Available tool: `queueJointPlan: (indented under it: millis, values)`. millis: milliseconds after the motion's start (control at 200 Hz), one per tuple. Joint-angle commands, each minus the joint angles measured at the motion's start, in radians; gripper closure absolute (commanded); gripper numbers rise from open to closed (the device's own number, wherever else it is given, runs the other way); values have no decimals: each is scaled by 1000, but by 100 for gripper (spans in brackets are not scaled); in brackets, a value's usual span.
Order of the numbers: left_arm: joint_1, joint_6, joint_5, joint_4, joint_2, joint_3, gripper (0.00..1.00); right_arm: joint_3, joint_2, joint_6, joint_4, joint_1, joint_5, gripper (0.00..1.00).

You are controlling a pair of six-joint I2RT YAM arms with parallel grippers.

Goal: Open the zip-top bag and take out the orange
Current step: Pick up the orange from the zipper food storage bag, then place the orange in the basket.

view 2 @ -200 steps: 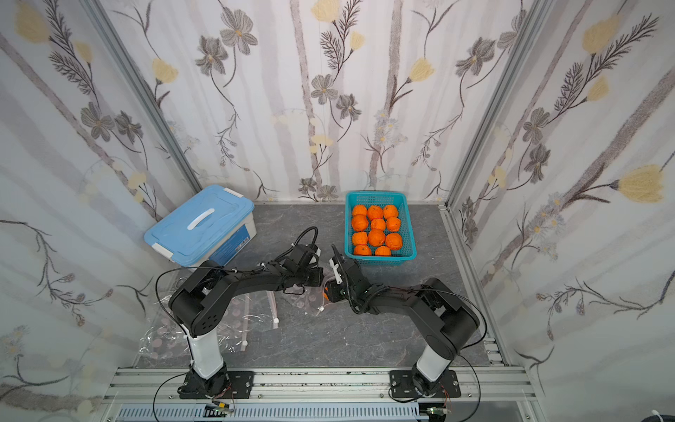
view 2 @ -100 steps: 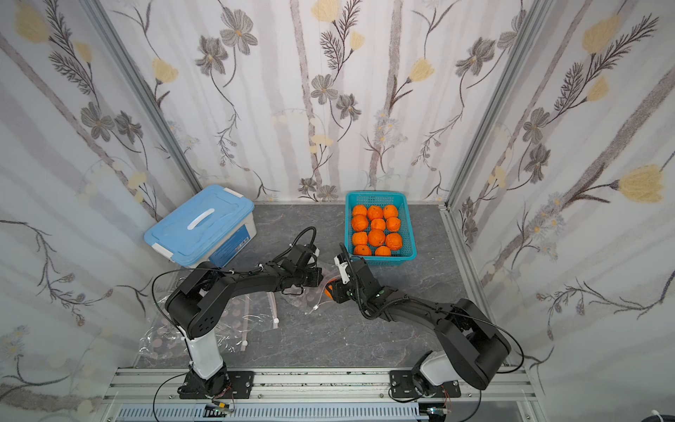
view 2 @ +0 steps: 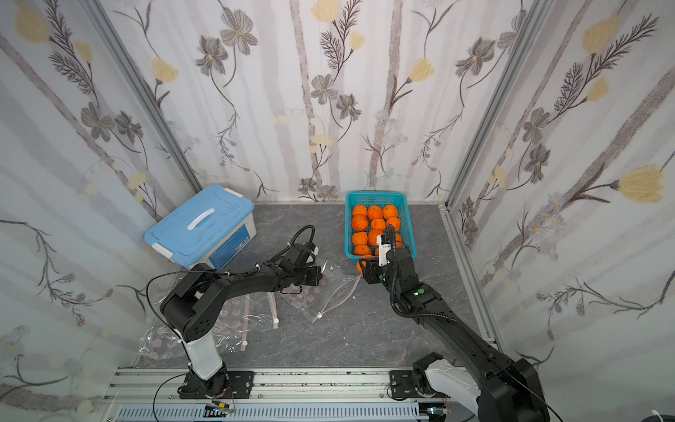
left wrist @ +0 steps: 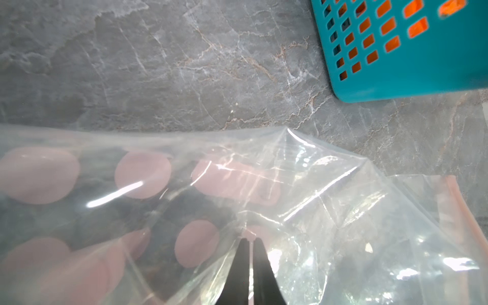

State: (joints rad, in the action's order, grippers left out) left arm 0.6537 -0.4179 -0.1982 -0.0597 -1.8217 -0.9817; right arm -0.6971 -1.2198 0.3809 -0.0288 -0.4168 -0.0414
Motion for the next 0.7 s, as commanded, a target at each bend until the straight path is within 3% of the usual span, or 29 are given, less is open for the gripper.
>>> queueJointPlan:
  millis: [0, 200, 425, 694]
  values:
    - [1, 24, 28, 14, 12, 3, 91, -83, -47, 12, 5, 71, -25, 55]
    - [0, 24, 29, 12, 16, 7, 91, -260, -258, 53, 10, 150, -103, 55]
    - [0, 25, 36, 13, 21, 9, 91, -398, -462, 72, -41, 156, -212, 57]
    - [0, 24, 29, 11, 19, 8, 91, -406, -571, 72, -48, 156, -250, 59]
